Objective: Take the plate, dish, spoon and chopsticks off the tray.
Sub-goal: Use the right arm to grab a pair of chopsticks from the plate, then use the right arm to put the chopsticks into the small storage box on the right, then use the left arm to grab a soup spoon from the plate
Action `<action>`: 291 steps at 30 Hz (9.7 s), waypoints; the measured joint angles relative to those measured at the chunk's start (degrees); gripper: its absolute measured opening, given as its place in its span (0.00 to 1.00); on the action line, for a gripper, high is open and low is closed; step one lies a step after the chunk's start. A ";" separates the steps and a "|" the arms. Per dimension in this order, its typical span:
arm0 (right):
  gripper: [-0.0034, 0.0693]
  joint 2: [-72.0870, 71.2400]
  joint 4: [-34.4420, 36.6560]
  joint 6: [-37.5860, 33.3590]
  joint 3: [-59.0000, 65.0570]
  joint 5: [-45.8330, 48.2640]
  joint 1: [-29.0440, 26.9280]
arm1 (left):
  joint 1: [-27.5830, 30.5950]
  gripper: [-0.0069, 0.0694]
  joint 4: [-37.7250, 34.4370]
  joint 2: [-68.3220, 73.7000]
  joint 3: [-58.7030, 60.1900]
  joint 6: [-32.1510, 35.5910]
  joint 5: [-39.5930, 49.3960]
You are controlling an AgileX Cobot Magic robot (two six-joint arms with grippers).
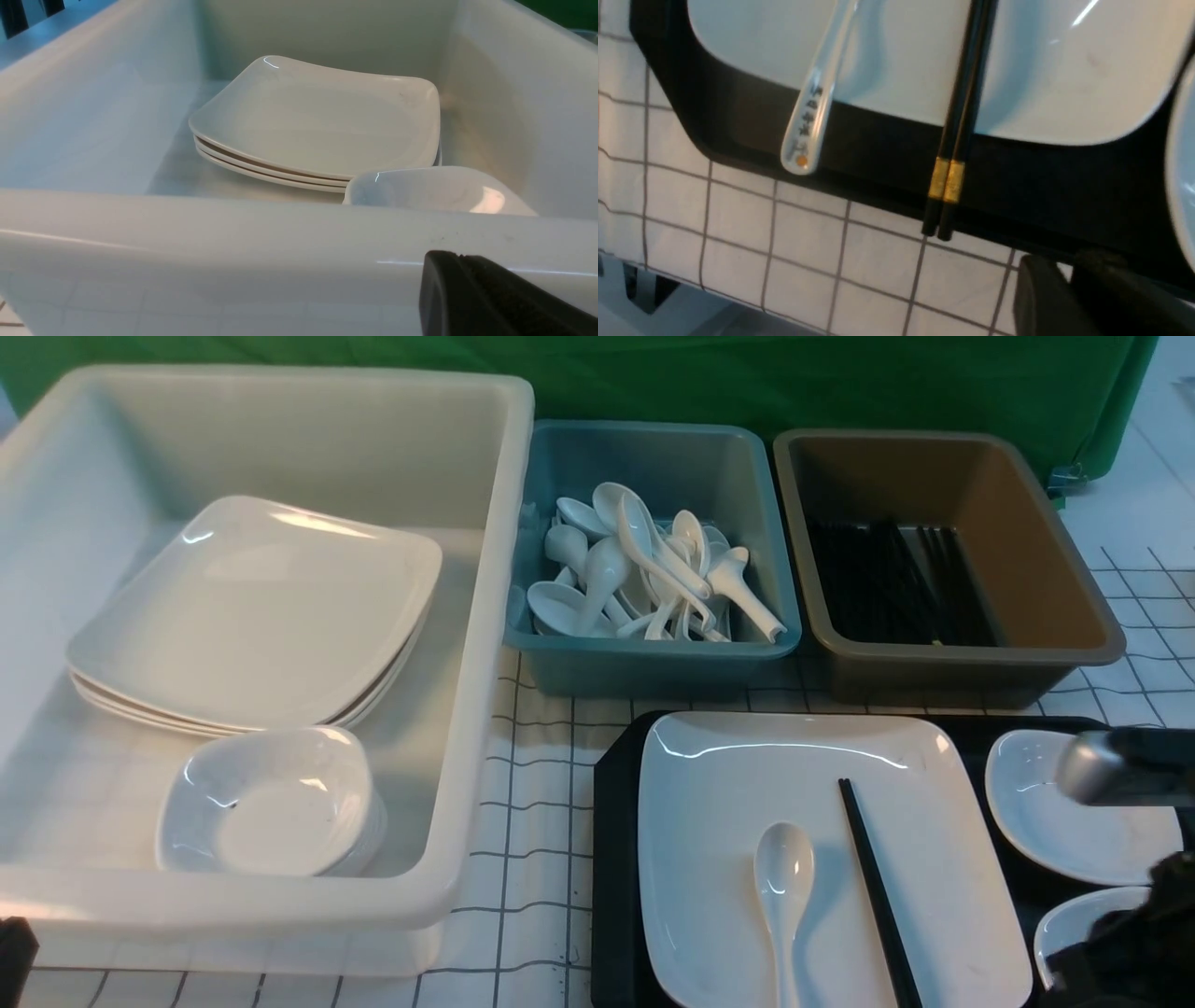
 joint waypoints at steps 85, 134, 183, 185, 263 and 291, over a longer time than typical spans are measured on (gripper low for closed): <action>0.18 32.71 -18.43 12.35 -40.20 -18.89 -5.71 | 0.00 0.12 0.00 0.00 0.00 0.00 0.00; 0.22 21.23 -12.58 16.11 -19.40 2.51 28.09 | 0.00 0.12 -7.77 0.00 0.00 -1.81 -4.83; 0.12 -53.85 -30.78 12.20 -4.24 -0.06 28.09 | -2.92 0.12 -44.11 74.56 -48.22 12.14 47.96; 0.12 -53.85 -30.78 12.20 -3.70 -0.15 28.09 | -7.65 0.12 -44.80 79.25 -49.89 12.14 46.91; 0.22 -53.90 -30.60 18.11 -2.67 -1.88 28.09 | 24.80 0.09 12.43 76.87 -59.39 -12.64 39.28; 0.22 -53.90 -30.60 21.02 -2.67 -3.76 28.09 | -47.86 0.32 -20.09 91.20 -69.73 -25.92 35.66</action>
